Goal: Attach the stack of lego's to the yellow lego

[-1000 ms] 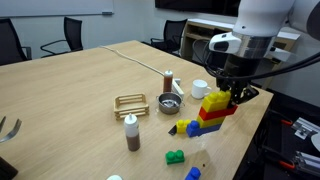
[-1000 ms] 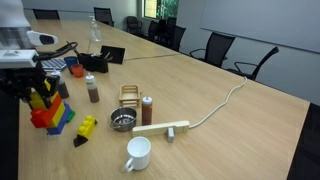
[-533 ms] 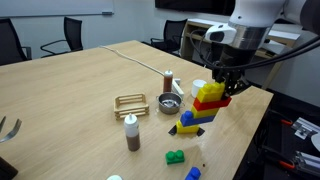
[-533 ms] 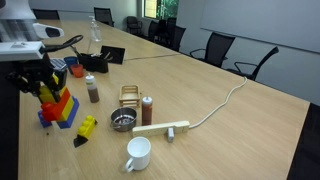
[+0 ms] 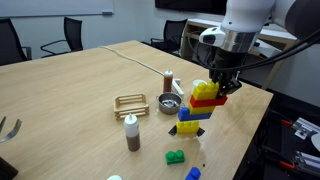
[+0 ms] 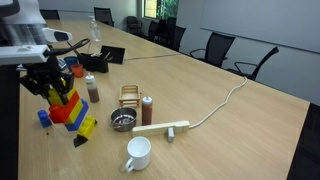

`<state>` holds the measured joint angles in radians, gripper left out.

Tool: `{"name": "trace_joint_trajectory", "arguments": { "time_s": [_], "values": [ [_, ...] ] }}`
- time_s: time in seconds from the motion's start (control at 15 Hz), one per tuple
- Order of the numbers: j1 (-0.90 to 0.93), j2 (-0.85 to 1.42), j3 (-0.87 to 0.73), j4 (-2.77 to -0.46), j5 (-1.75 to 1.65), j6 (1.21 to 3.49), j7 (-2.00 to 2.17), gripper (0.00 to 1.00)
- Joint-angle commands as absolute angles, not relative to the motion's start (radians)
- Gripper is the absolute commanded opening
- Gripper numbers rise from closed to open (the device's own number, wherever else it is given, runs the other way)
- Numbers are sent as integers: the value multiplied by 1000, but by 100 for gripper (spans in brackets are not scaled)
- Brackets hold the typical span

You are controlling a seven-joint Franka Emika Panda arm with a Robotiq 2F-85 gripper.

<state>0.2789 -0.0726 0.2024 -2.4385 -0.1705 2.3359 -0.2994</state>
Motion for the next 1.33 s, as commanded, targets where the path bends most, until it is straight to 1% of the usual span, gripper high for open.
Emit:
{"name": "trace_joint_trajectory", "arguments": {
  "time_s": [0.0, 1.27],
  "values": [
    [265, -38, 214, -2421, -166, 2325, -281, 11],
    [229, 48, 206, -2379, -150, 2354, -304, 11]
  ]
}}
